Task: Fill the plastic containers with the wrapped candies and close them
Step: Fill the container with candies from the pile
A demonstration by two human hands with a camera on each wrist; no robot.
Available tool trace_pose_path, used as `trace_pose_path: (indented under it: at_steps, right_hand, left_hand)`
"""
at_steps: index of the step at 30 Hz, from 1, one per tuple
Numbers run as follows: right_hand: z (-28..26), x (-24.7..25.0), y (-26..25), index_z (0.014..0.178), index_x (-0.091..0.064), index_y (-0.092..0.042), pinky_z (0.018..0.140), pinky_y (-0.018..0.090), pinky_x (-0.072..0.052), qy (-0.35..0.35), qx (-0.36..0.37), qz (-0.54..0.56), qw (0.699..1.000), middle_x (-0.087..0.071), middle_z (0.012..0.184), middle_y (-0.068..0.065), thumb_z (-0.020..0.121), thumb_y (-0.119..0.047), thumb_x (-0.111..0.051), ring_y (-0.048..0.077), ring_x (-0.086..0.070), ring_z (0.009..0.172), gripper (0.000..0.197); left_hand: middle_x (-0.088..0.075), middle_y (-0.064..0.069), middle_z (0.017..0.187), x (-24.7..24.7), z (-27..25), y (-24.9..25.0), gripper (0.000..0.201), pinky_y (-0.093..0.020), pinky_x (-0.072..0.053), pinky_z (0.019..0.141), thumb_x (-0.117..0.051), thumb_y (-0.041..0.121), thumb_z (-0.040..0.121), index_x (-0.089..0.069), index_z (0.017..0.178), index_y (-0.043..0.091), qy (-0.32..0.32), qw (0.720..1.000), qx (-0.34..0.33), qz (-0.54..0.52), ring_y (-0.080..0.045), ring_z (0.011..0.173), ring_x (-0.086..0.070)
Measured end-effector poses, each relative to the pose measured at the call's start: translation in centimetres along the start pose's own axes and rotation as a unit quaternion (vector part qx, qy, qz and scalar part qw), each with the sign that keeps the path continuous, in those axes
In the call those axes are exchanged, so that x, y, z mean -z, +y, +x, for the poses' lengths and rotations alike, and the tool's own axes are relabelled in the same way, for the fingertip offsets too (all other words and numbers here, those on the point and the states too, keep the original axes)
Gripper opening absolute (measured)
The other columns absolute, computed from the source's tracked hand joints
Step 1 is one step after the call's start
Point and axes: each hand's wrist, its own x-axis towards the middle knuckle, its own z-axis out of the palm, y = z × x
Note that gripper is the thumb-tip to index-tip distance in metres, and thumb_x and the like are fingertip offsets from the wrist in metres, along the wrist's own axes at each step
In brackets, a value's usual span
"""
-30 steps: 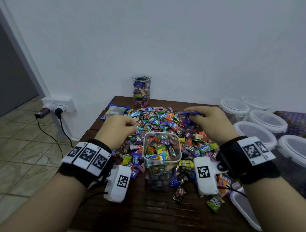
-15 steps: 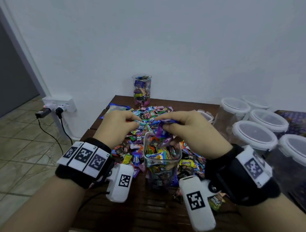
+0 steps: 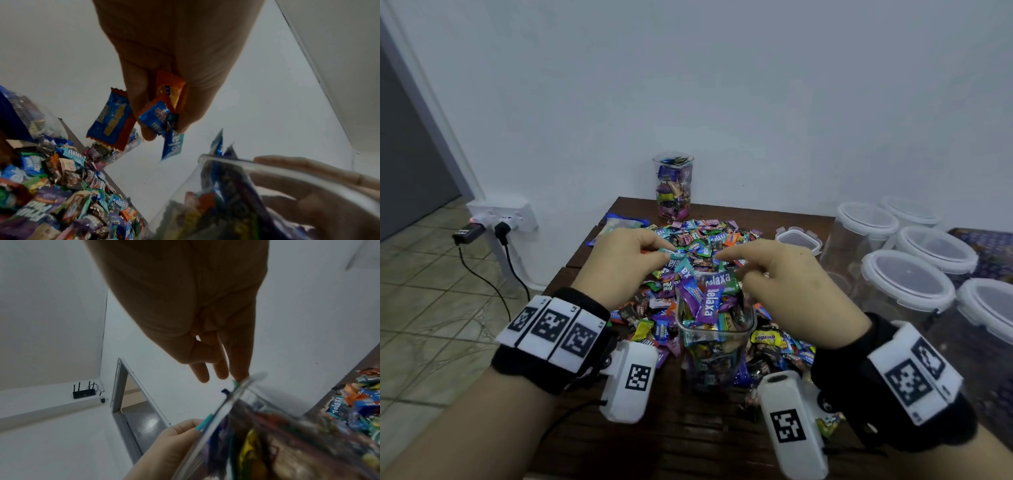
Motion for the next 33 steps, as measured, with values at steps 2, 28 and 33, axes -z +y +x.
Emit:
trace_pose_path:
  at_steps: [2,28,33]
  right_hand:
    - [-0.5,-0.2,0.7,0.116,-0.065,-0.026,0.072,0.002,-0.036,0.040,-0.005,0.026,0.999,-0.053,0.088,-0.022,0.087,-0.005,-0.046,-0.002,-0.053,0.080,0.041]
    - [-3.3,-6.9,5.6,0.138,-0.033,-0.039,0.104,0.041,-0.043,-0.060,-0.065,0.339,0.937,-0.058,0.128,-0.013,0.068,-0.030,-0.080,0.009,-0.057,0.117,0.085]
    - [-3.3,-6.9,5.9,0.139,-0.031,-0.041,0.103,0.042,-0.043,-0.063,-0.066,0.329,0.940,-0.055,0.131,-0.014,0.067,-0.039,-0.081,0.010,-0.055,0.119,0.088]
  left_hand:
    - [-0.069,-0.002,0.079,0.2,0.0,0.1,0.008,-0.017,-0.044,0.066,-0.066,0.015,0.087,-0.070,0.085,0.022,0.008,1.000,-0.006,0.005,-0.018,0.077,-0.063]
    - [-0.068,0.010,0.073,-1.6,-1.3,5.3,0.014,-0.023,-0.049,0.069,-0.067,0.019,0.085,-0.074,0.093,0.028,-0.087,0.985,-0.144,0.019,0.000,0.066,-0.060]
    - [-0.071,0.012,0.099,-2.1,-1.8,5.5,0.021,-0.024,-0.047,0.087,-0.067,0.031,0.085,-0.072,0.105,0.031,-0.134,0.980,-0.139,0.047,0.005,0.090,-0.061]
